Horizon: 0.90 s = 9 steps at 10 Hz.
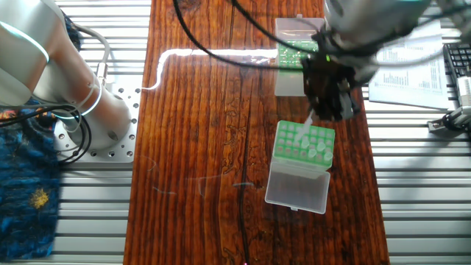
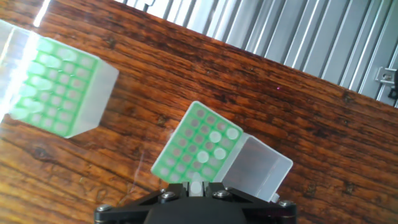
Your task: Transfer all large pipette tips from one holder to another
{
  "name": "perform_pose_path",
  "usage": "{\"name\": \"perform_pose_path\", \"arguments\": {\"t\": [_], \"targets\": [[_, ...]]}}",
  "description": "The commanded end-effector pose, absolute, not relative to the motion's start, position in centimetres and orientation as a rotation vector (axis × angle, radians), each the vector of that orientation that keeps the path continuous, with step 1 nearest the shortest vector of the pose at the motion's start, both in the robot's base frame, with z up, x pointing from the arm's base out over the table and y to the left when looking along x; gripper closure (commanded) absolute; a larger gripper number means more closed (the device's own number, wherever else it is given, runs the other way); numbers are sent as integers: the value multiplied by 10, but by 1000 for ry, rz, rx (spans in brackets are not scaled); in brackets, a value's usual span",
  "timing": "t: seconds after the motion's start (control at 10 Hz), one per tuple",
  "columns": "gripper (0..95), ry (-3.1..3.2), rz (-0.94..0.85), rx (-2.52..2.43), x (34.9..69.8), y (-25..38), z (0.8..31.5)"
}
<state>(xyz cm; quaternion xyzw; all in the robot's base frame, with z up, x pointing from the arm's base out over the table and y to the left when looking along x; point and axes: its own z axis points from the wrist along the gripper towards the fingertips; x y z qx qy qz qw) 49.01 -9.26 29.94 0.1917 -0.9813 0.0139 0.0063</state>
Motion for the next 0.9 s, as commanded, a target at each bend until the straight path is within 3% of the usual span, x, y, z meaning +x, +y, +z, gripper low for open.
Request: {"name": "perform_pose_path", "arguments": {"t": [0.1, 0.9], "targets": [[950, -3082, 44, 619, 488, -81, 312], [950, -3144, 54, 740, 508, -50, 336]]}}
